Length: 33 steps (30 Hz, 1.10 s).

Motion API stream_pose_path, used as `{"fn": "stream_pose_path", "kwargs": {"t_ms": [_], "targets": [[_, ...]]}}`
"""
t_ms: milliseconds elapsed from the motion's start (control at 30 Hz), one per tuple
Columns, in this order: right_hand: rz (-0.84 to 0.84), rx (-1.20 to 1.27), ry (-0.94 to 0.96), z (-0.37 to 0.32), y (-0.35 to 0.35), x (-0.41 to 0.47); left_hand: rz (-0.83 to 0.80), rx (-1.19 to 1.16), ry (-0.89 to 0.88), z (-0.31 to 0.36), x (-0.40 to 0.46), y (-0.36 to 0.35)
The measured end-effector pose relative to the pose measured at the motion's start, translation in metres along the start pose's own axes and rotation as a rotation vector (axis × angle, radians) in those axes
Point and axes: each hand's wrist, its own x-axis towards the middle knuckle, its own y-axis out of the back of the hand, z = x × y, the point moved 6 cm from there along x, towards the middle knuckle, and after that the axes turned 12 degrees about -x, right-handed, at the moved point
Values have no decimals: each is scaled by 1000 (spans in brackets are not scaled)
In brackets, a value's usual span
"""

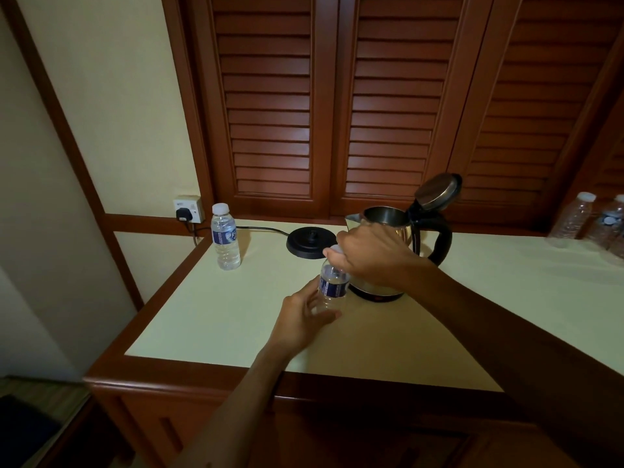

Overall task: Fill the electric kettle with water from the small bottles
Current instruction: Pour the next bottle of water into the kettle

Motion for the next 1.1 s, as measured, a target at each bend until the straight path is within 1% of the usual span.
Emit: {"fn": "stream_pose_path", "kwargs": {"t_ms": [67, 167, 267, 367, 433, 500, 533, 600, 700, 833, 867, 933, 1033, 1100], "targets": [[11, -4, -23, 1, -4, 3, -7, -31, -1, 1, -1, 0], [23, 109, -51, 1, -15, 1, -22, -65, -3, 2, 0, -2], [80, 426, -120, 2, -34, -14, -21, -50, 6, -2, 1, -4], [106, 711, -178, -1, -58, -30, -32, 85, -26, -1, 3, -7], [77, 802, -292, 2, -72, -36, -75, 321, -54, 3, 2, -14], [16, 816, -374, 12, -82, -43, -139, 601, -96, 5, 3, -25], [12, 817, -386, 19, -86, -48, -157, 715, -117, 6, 5, -31], [45, 885, -403, 38, -92, -64, -207, 840, -127, 11, 9, -47], [66, 921, -437, 70, -97, -96, -327, 850, -165, 18, 17, -85], [92, 890, -493, 129, -107, -144, -461, 718, -356, 29, 30, -160], [92, 873, -524, 147, -113, -155, -481, 704, -374, 28, 36, -180], [78, 835, -593, 186, -127, -178, -495, 730, -346, 26, 53, -220], [67, 782, -679, 244, -147, -207, -526, 837, -283, 22, 83, -272], [65, 776, -725, 284, -162, -224, -516, 856, -257, 20, 107, -301]]}}
